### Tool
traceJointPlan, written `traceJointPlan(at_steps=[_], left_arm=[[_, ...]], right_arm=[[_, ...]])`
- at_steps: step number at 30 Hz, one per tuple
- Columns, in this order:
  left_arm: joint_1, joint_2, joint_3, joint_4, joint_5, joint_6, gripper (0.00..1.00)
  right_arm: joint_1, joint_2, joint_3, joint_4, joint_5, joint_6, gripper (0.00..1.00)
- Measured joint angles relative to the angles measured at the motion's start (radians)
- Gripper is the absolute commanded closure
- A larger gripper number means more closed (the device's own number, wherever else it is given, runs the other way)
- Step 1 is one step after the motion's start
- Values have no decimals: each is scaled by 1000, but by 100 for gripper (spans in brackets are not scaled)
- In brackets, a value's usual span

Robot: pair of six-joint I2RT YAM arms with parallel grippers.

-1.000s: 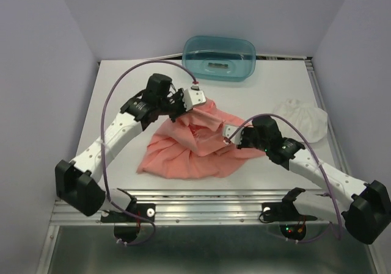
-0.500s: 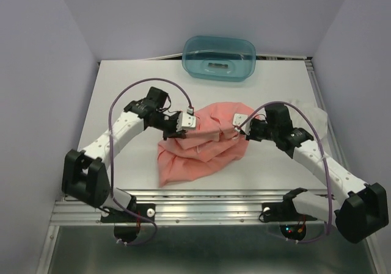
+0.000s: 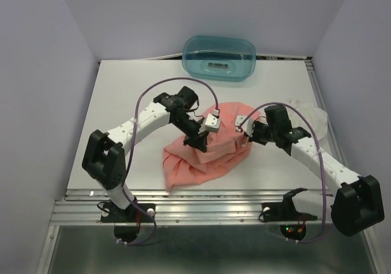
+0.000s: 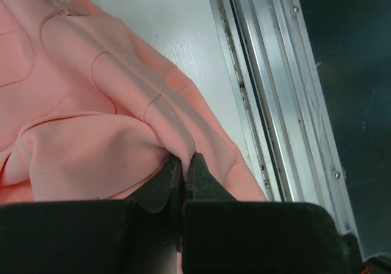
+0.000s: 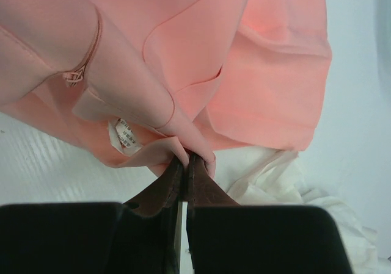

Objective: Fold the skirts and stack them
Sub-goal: Flatten the skirt out

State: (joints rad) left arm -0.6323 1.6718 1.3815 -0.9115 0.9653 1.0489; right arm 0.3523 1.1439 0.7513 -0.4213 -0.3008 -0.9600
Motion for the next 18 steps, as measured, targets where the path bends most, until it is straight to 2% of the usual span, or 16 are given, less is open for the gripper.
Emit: traceJointPlan(at_steps=[3, 6, 8, 10, 14, 16, 18], left_arm=[[-55, -98, -51, 130, -49, -198, 100], [-60, -254, -141, 298, -94, -474, 100], [-57, -373, -246, 470, -136, -674, 100], [-54, -423, -338, 557, -162, -822, 88], [-32, -333, -444, 642, -138, -983, 64], [3, -251, -445, 655, -122, -1023, 57], [64, -196, -429, 654, -134, -1044, 56]], right_arm=[[0, 20, 0, -1, 3, 25, 99], [3, 19, 0, 3, -24, 51, 99], [6, 13, 1, 14, -45, 64, 99], [9, 7, 3, 22, -54, 75, 99], [4, 12, 5, 9, -20, 93, 99], [-2, 16, 5, 3, 1, 98, 99], [-7, 20, 5, -2, 14, 101, 99]])
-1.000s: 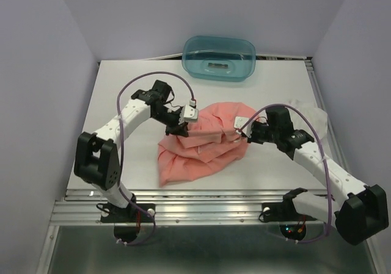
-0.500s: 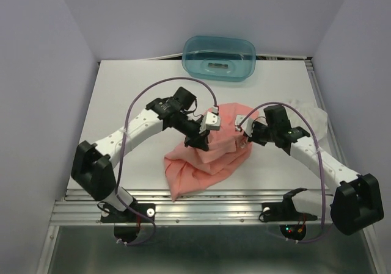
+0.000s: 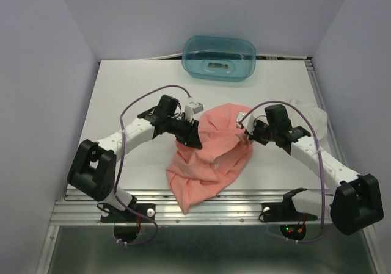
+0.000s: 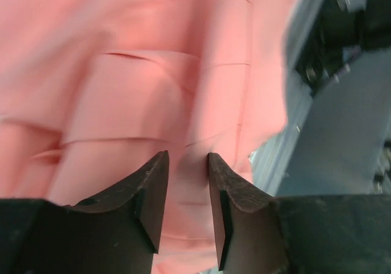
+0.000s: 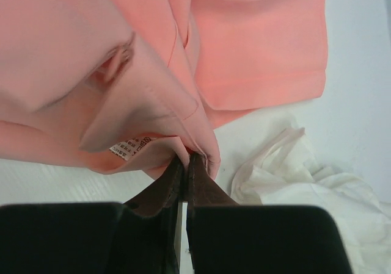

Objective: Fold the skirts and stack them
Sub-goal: Flatten the skirt out

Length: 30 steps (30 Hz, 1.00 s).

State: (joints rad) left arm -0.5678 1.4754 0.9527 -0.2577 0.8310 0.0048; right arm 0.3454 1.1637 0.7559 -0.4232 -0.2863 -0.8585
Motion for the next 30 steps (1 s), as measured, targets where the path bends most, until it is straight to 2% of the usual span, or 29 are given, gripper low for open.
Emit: traceJointPlan(at_steps=[2, 3, 6, 8, 11, 13, 17, 18, 19, 21, 22, 30], left_arm=[[92, 29, 55, -1, -28, -6, 53], [119, 31, 84, -1, -78, 2, 46], [214, 24, 244, 10, -188, 53, 46], [223, 5, 311, 1, -228, 137, 47], [145, -68, 343, -81, -283, 310, 44], [1, -138, 307, -142, -322, 415, 44], [-233, -229, 163, -212, -384, 526, 43], [-264, -238, 131, -216, -399, 541, 43], [-289, -242, 105, -222, -424, 555, 37], [-346, -242, 40, -226, -476, 588, 36], [-365, -242, 23, -226, -492, 597, 19], [-559, -208, -31, -157, -603, 710, 17]], right_arm=[[-2, 5, 0, -6, 7, 2, 99], [-4, 8, 1, -12, 10, 3, 99], [-6, 33, 10, -43, 9, 16, 99], [-6, 55, 18, -56, 9, 27, 99], [-6, 105, 33, -72, 8, 58, 99], [-6, 127, 38, -79, 9, 82, 99], [-6, 179, 55, -92, 12, 131, 99], [-6, 187, 56, -93, 13, 142, 99], [-6, 200, 57, -94, 13, 154, 99], [-6, 209, 57, -97, 13, 174, 99], [-6, 211, 57, -98, 13, 179, 99], [-6, 226, 57, -100, 14, 205, 99]])
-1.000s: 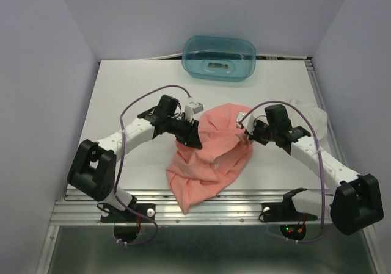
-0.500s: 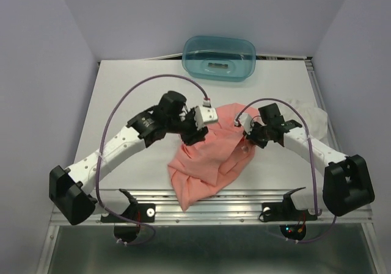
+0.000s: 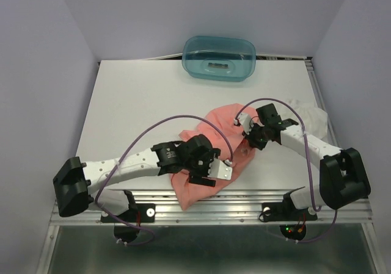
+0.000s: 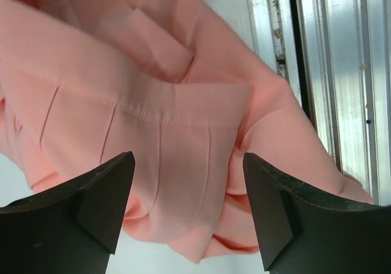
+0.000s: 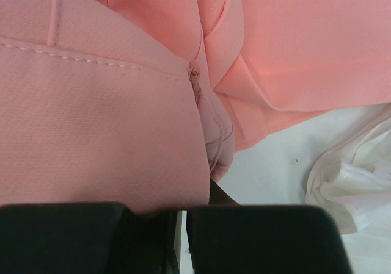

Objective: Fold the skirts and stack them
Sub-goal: Flatten the skirt out

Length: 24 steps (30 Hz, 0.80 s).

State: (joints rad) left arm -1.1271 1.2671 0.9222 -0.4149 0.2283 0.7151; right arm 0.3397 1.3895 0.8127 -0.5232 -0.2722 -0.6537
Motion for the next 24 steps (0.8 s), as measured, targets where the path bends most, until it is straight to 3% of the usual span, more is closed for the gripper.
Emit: traceJointPlan(at_steps=[4, 9, 12, 13, 17, 18, 24], left_arm=[[-69, 78, 0, 37, -21, 40, 17], [-78, 200, 0, 72, -55, 68, 19], [-77, 272, 0, 107, -96, 77, 40], [-77, 286, -5, 127, -110, 77, 54], [-64, 301, -26, 158, -146, 69, 84], [-58, 291, -27, 158, -150, 64, 99], [59, 47, -26, 115, -145, 13, 100]], right_arm=[[0, 0, 0, 0, 0, 2, 99], [0, 0, 0, 0, 0, 4, 99], [0, 0, 0, 0, 2, 3, 99], [0, 0, 0, 0, 3, 4, 99], [0, -8, 0, -1, 8, 3, 99], [0, -15, 0, -2, 12, 3, 99], [-1, -84, 0, -3, 38, 3, 99]])
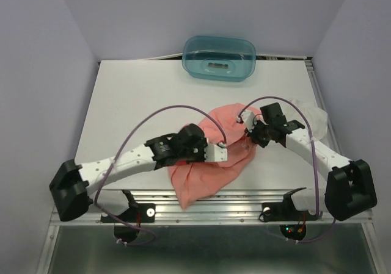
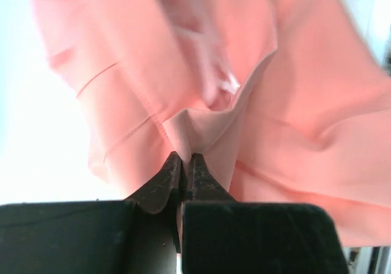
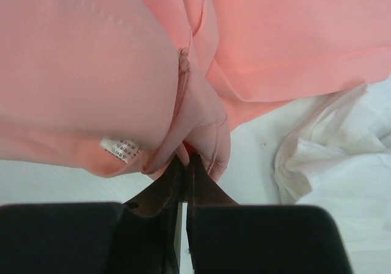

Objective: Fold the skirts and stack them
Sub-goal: Flatten the skirt out

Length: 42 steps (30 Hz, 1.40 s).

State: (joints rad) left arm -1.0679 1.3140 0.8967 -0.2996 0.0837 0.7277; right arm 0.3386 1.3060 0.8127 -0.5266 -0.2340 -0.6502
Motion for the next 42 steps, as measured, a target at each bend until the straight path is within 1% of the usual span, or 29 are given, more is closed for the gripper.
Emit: traceJointPlan(at_steps=[2, 3, 6, 9, 13, 17, 21, 23, 26, 28, 30, 32, 34, 36, 37, 39, 42], left_arm=[[80, -109, 14, -19, 17, -24, 100], [146, -179, 27, -24, 19, -41, 100], [286, -301, 44, -12, 28, -88, 100], [367, -372, 48, -3, 42, -146, 100], [502, -402, 47, 37, 66, -270, 100], [577, -433, 34, 81, 85, -373, 100], [589, -475, 14, 87, 114, -429, 100], [592, -479, 13, 95, 114, -446, 100], [610, -430, 23, 139, 88, -450, 100], [641, -361, 63, 154, 78, -446, 100], [693, -251, 135, 203, 69, -441, 100], [748, -132, 246, 223, 86, -439, 100], [794, -28, 377, 238, 101, -439, 100], [823, 40, 492, 245, 118, -438, 100], [833, 63, 542, 251, 125, -438, 100], [848, 78, 620, 272, 146, -428, 100], [854, 26, 621, 292, 183, -397, 100]], right_arm=[[-4, -36, 0, -3, 11, 0, 99], [-6, -50, 2, -8, 16, 0, 99], [-24, -96, 36, -16, 2, 14, 99], [-29, -124, 124, -3, -27, 45, 99], [-58, -161, 218, 41, -81, 117, 99], [-61, -200, 254, 68, -106, 174, 99], [-64, -205, 272, 71, -108, 216, 99], [-68, -182, 289, 71, -110, 237, 99], [-73, -100, 352, 84, -110, 265, 99], [-77, -3, 454, 84, -109, 282, 99], [-81, 121, 589, 110, -101, 295, 99], [-83, 243, 734, 126, -92, 307, 99], [-83, 320, 845, 135, -80, 315, 99], [-82, 384, 961, 135, -69, 322, 99], [-82, 422, 1047, 140, -61, 326, 99], [-82, 454, 1151, 144, -59, 328, 99], [-82, 446, 1223, 157, -70, 328, 99]])
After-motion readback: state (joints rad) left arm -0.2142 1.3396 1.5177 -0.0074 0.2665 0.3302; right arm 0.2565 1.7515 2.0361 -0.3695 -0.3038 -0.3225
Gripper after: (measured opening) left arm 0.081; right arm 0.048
